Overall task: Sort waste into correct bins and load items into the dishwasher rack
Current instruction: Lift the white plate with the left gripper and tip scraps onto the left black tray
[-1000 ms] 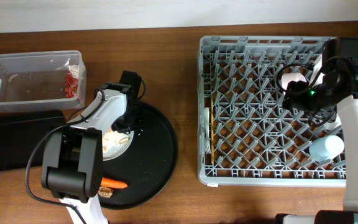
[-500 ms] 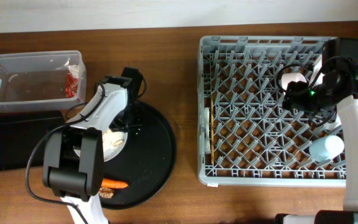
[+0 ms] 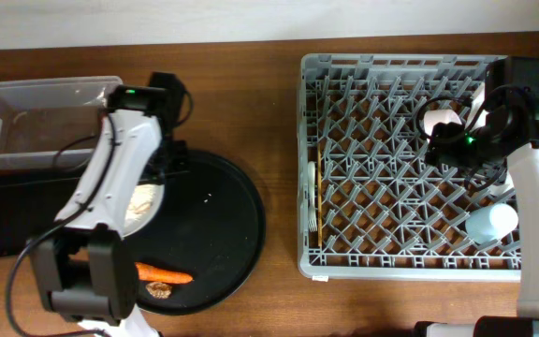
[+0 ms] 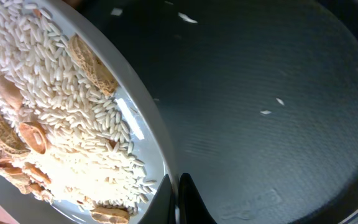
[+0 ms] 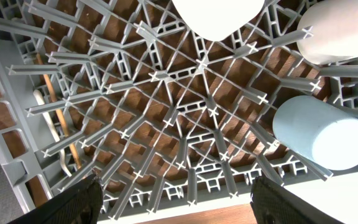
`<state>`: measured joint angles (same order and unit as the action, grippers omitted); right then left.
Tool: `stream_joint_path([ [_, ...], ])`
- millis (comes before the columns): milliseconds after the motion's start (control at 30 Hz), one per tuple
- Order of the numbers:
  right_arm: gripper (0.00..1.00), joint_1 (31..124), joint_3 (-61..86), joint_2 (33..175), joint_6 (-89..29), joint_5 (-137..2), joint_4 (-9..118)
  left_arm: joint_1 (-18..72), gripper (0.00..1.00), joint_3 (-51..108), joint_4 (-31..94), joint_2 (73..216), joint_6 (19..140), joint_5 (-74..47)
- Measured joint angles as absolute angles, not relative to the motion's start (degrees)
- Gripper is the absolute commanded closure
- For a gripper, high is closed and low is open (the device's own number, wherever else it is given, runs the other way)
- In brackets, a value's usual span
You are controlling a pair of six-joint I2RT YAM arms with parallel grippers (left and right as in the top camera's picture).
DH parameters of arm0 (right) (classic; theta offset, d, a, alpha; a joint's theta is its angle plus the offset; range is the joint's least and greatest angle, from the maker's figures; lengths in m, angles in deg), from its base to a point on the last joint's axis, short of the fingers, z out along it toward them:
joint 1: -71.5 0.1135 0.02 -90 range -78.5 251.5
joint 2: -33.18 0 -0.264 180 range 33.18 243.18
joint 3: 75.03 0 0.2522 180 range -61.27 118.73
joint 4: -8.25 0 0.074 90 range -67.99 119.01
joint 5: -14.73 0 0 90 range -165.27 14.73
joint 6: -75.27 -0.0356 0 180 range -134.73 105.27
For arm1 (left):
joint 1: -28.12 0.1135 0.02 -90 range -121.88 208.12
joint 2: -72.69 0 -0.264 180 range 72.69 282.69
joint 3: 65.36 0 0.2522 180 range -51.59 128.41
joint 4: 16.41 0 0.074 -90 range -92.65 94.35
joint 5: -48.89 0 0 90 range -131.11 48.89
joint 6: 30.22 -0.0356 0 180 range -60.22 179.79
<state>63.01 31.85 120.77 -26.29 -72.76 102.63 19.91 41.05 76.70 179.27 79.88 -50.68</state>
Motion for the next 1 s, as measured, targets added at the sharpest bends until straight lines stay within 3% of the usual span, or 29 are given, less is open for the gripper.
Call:
stream_joint_path([
  [167, 0.21, 63.0, 31.9, 120.8, -26.3, -72.8, 102.6, 30.9, 1.00, 41.0, 74.9, 178.6, 75.3, -51.2],
  [400, 0.21, 63.0, 31.9, 120.8, -26.3, -72.7, 102.7, 38.5, 1.00, 41.0, 65.6, 178.6, 69.3, -48.8],
  [667, 0.21, 63.0, 31.9, 120.8, -26.3, -72.8, 102.8, 50.9, 1.00, 41.0, 60.8, 178.6, 64.1, -30.7],
  [1000, 0.21, 63.0, 31.9, 120.8, -26.2, -72.8, 102.8, 64.1, 1.00, 41.0, 63.5, 178.6, 57.6, -5.0],
])
